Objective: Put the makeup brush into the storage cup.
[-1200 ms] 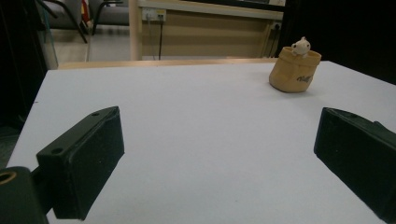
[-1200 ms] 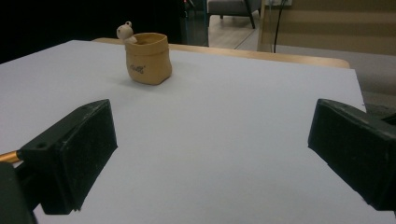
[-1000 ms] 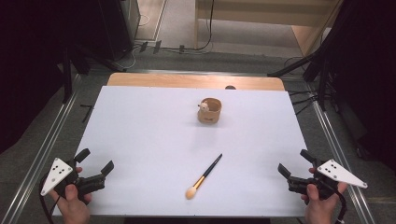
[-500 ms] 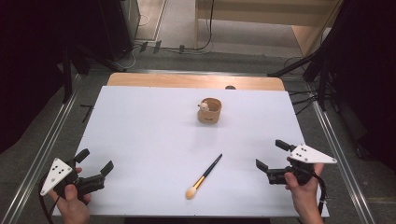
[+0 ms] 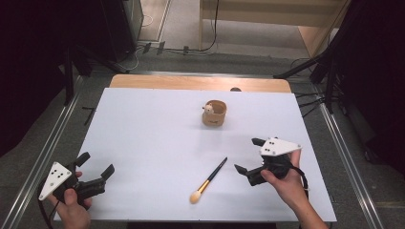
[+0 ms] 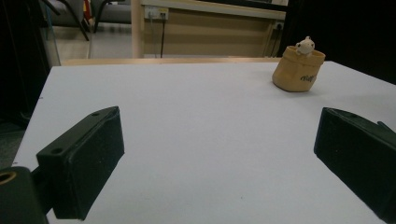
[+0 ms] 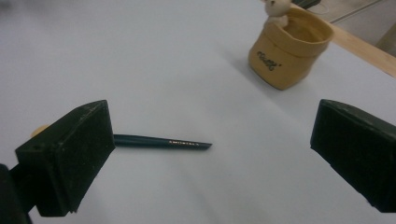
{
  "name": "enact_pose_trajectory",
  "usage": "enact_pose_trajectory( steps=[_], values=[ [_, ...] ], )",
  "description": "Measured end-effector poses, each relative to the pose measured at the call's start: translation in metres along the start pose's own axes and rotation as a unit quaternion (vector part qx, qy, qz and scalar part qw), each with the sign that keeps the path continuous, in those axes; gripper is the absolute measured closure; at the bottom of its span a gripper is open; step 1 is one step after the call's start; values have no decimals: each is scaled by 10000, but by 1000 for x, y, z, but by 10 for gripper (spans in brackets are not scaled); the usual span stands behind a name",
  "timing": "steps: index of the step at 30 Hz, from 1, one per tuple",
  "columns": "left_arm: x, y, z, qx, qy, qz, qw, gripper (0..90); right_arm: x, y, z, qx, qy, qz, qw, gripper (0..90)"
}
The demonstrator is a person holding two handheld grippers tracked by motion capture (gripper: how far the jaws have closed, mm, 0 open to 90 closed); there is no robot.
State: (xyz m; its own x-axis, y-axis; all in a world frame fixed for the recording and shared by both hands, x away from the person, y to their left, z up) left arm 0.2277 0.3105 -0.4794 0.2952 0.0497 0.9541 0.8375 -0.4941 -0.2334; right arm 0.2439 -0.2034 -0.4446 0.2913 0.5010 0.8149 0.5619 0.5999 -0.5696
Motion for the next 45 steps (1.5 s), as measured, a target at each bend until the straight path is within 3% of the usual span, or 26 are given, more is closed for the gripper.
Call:
enact_pose_trajectory(
  steps=[6,11,15,17,18,20,22,23,24,25,28,30,31,32,33,35,36,37,38,39,42,43,44,45],
  values=[
    [0,1,-1,-16,20,35,10000,21,13,19,4,340,-221,298,9987,0],
    [0,1,0,-22,8,34,10000,21,22,33,7,606,-452,578,9955,0],
    [0,1,-1,-33,8,40,10000,21,26,43,10,876,-655,871,9902,0],
    [0,1,-1,-34,9,39,10000,21,27,50,13,1026,-817,1109,9851,0],
    [0,1,-1,-37,7,39,10000,21,27,50,13,1026,-817,1109,9851,0],
    [0,1,-1,-36,23,48,10000,21,28,56,14,1153,-916,1275,9808,0],
    [0,1,-1,-42,23,45,10000,21,28,59,14,1189,-969,1324,9792,3],
    [0,1,-1,-44,24,47,10000,21,28,61,15,1238,-1023,1388,9772,13],
    [0,2,-1,-48,23,44,10000,21,28,65,18,1323,-1174,1501,9727,26],
    [0,2,-1,-48,23,44,10000,21,28,65,18,1323,-1174,1501,9727,26],
    [0,2,-1,-49,27,52,10000,21,29,72,24,1549,-1409,1633,9641,26],
    [0,2,-1,-47,28,58,10000,21,29,73,26,1576,-1426,1690,9624,26],
    [0,2,-2,-48,24,53,10000,21,30,78,29,1637,-1564,1774,9577,27],
    [0,2,-2,-49,31,56,10000,21,30,78,29,1637,-1564,1774,9577,27],
    [0,2,-2,-51,28,51,10000,21,30,79,32,1657,-1563,1874,9555,28],
    [0,2,-2,-47,30,58,10000,21,29,83,35,1723,-1675,1983,9502,35],
    [0,2,-2,-46,26,55,10000,21,29,87,38,1784,-1783,2084,9449,47],
    [0,2,-1,-45,32,58,10000,21,29,87,38,1784,-1783,2084,9449,47],
    [0,2,-1,-42,34,59,10000,21,29,88,40,1818,-1842,2140,9419,49],
    [0,2,-1,-40,31,58,10000,21,29,92,43,1876,-1941,2223,9368,62],
    [0,2,-1,-43,29,63,10000,21,28,97,48,1950,-2086,2378,9284,80],
    [0,2,-1,-43,30,66,10000,21,28,99,51,1959,-2159,2392,9262,97],
    [0,2,-1,-45,20,65,10000,21,28,99,51,1959,-2159,2392,9262,97],
    [0,2,-1,-52,9,60,10000,21,27,102,55,1990,-2264,2483,9206,108]
  ],
)
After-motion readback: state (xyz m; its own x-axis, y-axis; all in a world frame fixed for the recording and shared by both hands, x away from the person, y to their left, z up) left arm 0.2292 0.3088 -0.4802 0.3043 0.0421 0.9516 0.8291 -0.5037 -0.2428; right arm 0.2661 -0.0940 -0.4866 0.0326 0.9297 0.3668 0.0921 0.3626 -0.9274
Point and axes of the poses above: each handheld gripper's, and its own axes: y roughly forward along the jaws, x roughly out of its top, z roughly to its left, the point moved 2 cm from there along y, roughly forward along the jaws, and after that the axes turned 5 degrees about -y, right-handed, at the moved point
